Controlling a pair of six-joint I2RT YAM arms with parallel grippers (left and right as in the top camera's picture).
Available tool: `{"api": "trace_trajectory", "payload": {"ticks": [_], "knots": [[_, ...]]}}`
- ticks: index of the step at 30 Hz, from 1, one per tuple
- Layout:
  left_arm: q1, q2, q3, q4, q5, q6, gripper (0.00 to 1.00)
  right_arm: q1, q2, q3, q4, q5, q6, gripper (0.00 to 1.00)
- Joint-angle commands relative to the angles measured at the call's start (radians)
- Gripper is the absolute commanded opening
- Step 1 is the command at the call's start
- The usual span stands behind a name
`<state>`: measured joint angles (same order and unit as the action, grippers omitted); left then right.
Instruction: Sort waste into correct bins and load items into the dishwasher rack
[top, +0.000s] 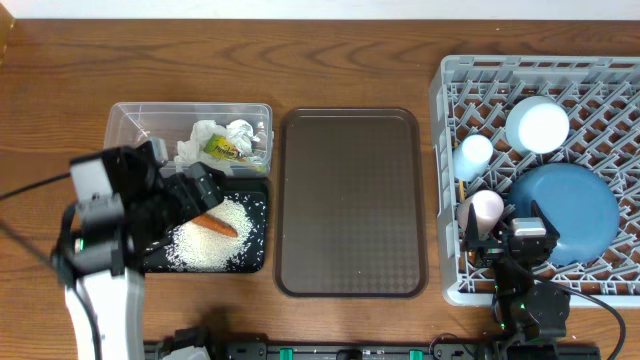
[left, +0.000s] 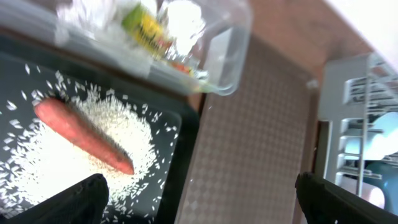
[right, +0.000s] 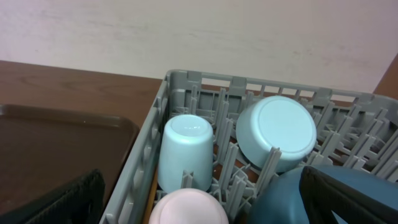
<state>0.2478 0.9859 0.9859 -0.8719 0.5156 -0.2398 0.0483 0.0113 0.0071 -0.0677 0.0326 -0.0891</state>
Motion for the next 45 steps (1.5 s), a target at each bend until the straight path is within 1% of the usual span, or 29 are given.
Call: {"api": "trace_trajectory", "payload": {"ticks": [1,5,12,23,28,31,32,45], "knots": [[0.003,-0.108,-0.01,-0.003,-0.011,-0.008,0.99,0.005,-0.001,-0.002,-0.003,-0.007,-0.013,0.99],[-0.029,-0.224,-0.01,-0.003,-0.011,-0.008,0.99,0.005,-0.001,-0.002,-0.004,-0.007,-0.013,0.99],[-0.178,-0.389,-0.014,-0.003,-0.011,-0.008,0.99,0.005,-0.001,-0.002,-0.004,-0.007,-0.013,0.99],[-0.384,-0.555,-0.014,-0.003,-0.011,-0.008,0.99,0.005,-0.001,-0.002,-0.004,-0.007,-0.013,0.99],[-0.425,-0.615,-0.014,-0.045,-0.012,-0.007,0.99,0.005,-0.001,-0.002,-0.004,-0.007,-0.013,0.99],[-0.43,-0.65,-0.014,-0.071,-0.011,-0.004,0.99,0.005,-0.001,-0.002,-0.004,-0.007,-0.013,0.98],[-0.43,-0.664,-0.014,-0.079,-0.011,-0.004,0.99,0.005,-0.001,-0.002,-0.004,-0.007,-0.013,0.99],[-0.463,-0.82,-0.015,-0.223,-0.011,-0.005,0.99,0.005,-0.001,-0.002,-0.004,-0.007,-0.013,0.99]]}}
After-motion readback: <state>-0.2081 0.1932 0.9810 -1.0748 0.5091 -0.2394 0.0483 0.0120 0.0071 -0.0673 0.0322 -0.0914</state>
